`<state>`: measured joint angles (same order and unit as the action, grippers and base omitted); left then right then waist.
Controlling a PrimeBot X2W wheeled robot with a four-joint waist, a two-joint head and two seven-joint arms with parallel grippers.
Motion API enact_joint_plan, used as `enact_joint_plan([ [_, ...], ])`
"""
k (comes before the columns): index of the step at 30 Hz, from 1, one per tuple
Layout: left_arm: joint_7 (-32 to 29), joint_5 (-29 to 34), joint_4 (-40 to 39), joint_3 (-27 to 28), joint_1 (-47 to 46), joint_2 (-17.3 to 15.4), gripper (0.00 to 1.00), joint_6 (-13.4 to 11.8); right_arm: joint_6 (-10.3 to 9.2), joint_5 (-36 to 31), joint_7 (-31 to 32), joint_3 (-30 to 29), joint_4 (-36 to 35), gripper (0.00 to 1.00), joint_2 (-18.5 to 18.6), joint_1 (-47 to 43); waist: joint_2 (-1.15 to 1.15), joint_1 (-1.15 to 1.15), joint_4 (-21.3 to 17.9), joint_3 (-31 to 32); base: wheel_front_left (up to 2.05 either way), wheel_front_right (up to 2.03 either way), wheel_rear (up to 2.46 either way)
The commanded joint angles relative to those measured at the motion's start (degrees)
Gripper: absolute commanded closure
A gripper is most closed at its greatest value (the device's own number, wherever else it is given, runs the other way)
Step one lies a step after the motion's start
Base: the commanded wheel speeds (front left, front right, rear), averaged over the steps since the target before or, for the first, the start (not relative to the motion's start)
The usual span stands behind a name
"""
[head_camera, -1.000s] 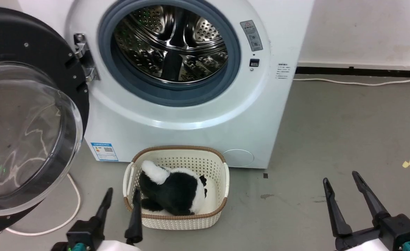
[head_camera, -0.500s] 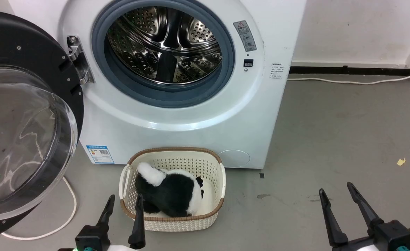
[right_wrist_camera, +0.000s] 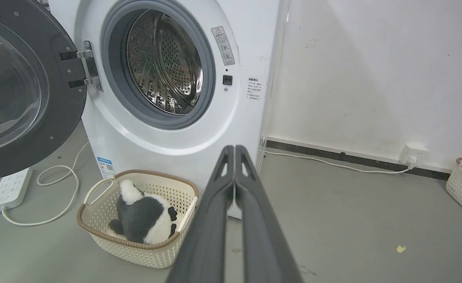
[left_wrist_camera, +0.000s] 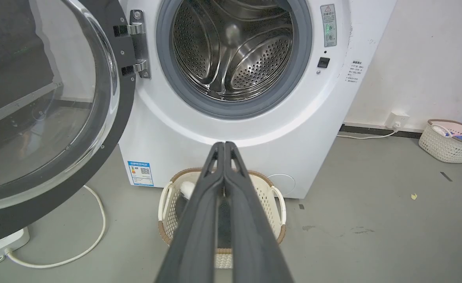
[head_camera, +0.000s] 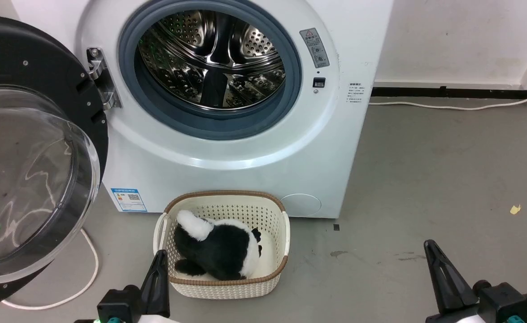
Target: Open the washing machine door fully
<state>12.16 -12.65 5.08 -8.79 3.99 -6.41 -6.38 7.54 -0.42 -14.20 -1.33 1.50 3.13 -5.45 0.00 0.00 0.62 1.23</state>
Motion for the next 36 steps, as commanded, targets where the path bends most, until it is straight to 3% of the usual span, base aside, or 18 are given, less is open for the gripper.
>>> enact_joint_plan([
  [1,-0.2,0.6,-0.2,0.2,-0.2,0.0,1.0,0.3,0.0,0.0,0.3,0.1,-0.1,1.0,0.0,0.3,0.0,0.0,0.0,0.0,0.0,0.0,0.0],
  [36,-3.9,4.3,-1.7,2.9,-1.4,1.1,1.0,2.2,-0.02,0.1,4.5,0.5,-0.5,1.0,-0.1,1.9,0.0,0.0,-0.2,-0.4,0.0,0.0,0.0],
])
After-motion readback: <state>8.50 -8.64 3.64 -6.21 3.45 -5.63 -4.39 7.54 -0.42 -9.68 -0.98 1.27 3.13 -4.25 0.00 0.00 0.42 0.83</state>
